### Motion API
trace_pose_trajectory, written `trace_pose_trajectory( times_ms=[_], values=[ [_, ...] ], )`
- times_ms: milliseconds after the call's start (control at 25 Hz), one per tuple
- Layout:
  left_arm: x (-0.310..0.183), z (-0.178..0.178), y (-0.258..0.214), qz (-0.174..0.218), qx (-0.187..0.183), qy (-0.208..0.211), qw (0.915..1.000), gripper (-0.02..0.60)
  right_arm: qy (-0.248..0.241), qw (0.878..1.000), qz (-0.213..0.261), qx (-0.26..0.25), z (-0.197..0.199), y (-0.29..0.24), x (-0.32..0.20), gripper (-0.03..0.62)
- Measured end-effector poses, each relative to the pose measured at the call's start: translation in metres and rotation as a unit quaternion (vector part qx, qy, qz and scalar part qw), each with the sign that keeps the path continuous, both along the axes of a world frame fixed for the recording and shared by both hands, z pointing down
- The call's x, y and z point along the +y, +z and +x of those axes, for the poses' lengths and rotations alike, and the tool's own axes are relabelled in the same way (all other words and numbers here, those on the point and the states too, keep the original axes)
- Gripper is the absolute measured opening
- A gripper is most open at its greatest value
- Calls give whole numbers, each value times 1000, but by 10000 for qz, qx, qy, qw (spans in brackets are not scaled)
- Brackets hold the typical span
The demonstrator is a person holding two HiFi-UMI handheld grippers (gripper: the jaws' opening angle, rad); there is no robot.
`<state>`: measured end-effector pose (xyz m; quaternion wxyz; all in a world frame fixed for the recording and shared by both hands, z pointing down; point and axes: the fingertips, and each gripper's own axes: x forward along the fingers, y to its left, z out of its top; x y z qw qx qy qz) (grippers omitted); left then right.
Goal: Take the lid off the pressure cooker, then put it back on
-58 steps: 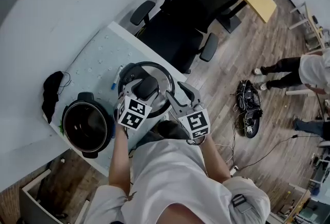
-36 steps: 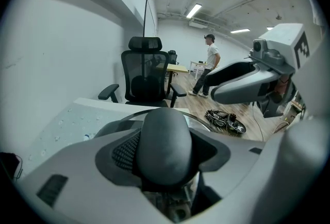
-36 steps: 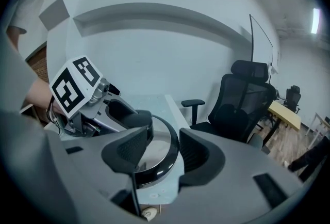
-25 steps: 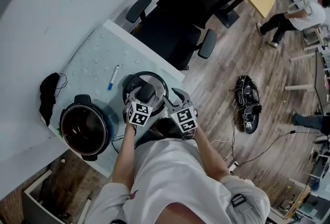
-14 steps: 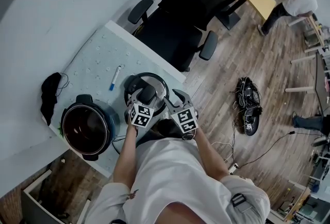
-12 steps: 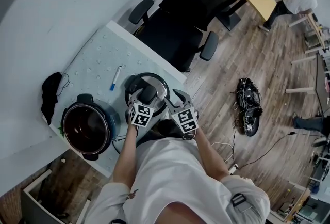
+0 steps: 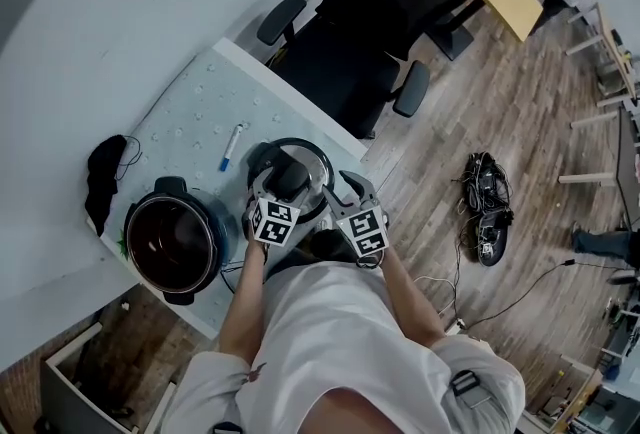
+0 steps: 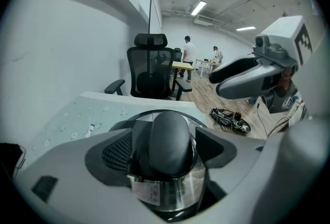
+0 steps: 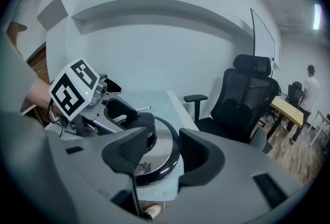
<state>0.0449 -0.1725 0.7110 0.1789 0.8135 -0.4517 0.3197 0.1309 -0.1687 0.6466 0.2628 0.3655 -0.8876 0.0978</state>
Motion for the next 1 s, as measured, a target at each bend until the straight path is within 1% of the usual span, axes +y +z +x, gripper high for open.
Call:
trace_pose_trajectory(
  times_ms=[320, 480, 600, 680, 720, 880, 1000],
  values=[
    [2, 1, 7, -143, -38, 76, 9999, 385, -43, 10000, -82, -2, -5, 6, -2, 193],
    [0, 8, 14, -280, -86, 208, 9994, 380, -59, 9999, -107, -4, -4, 6, -4, 193],
    [-1, 10, 21, -391, -133, 239, 9989, 351, -61, 9999, -121, -7, -4, 6, -4, 192],
    [-2, 11, 25, -429, -138, 240, 9987, 313, -63, 9999, -127, -7, -4, 7, -5, 192],
    [-3, 12, 26, -436, -127, 247, 9987, 304, -64, 9999, -129, -8, -4, 7, -5, 192],
    [-3, 14, 25, -400, -125, 339, 9985, 302, -67, 9999, -148, -10, -3, 7, -4, 192],
    [-3, 15, 25, -491, -134, 365, 9980, 276, -57, 9999, -148, -14, -4, 8, -4, 191]
  ],
)
